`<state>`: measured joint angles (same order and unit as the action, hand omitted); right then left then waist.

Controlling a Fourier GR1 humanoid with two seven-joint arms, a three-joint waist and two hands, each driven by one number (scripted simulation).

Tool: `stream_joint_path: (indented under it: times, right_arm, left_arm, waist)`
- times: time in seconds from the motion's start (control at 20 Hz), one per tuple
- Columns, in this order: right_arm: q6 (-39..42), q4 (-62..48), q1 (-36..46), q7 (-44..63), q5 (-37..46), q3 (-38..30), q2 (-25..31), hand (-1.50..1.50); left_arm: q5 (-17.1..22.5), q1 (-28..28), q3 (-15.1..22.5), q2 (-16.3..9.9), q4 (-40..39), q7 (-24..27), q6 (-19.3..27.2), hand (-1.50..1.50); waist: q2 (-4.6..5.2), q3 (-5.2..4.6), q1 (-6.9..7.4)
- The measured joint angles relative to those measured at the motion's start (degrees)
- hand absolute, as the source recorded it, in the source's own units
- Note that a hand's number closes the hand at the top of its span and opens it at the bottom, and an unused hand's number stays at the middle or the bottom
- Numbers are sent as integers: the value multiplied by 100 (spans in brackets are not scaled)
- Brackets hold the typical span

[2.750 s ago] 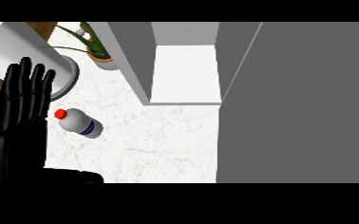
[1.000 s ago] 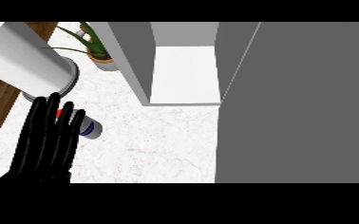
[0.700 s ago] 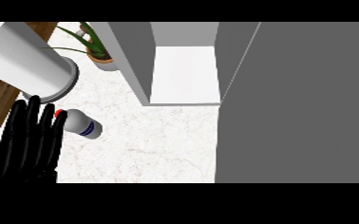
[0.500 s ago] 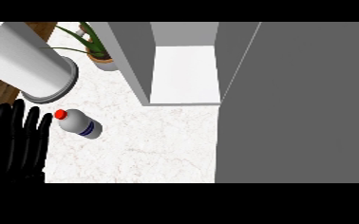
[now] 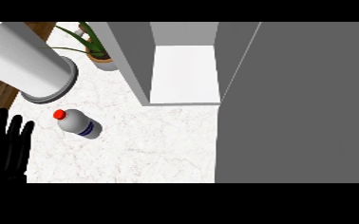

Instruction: Pick up the bottled water, place it into the cabinet and close the cabinet

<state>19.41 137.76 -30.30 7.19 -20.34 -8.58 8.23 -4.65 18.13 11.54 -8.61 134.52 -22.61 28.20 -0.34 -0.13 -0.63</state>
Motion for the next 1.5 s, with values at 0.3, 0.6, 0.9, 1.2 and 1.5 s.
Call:
stream_joint_path:
  times: [0.3, 0.6, 0.9, 1.2, 1.5]
  right_arm:
    - [135, -25, -142, -136, -103, 26, -35, -150]
    - [304, -55, -274, -264, -226, -127, 35, -150]
    - [480, -71, -494, -427, -359, -241, 86, -150]
    - [579, -79, -638, -566, -490, -300, 141, -150]
    - [722, -121, -787, -707, -630, -471, 262, -150]
  left_arm:
    - [618, -4, -668, -145, -911, 795, -451, -150]
    - [1014, -248, -1068, -120, -2021, 1603, -846, -150]
    - [1281, -518, -1527, -150, -3075, 2226, -1122, -150]
    - [1378, -980, -1836, -126, -4239, 2716, -1254, -150]
    - [1594, -1321, -2130, -165, -5401, 3226, -1617, -150]
  waist:
    - [10, -3, -30]
    - [16, -1, -65]
    - [19, 0, -77]
    - [25, -1, -106]
    - [29, -2, -95]
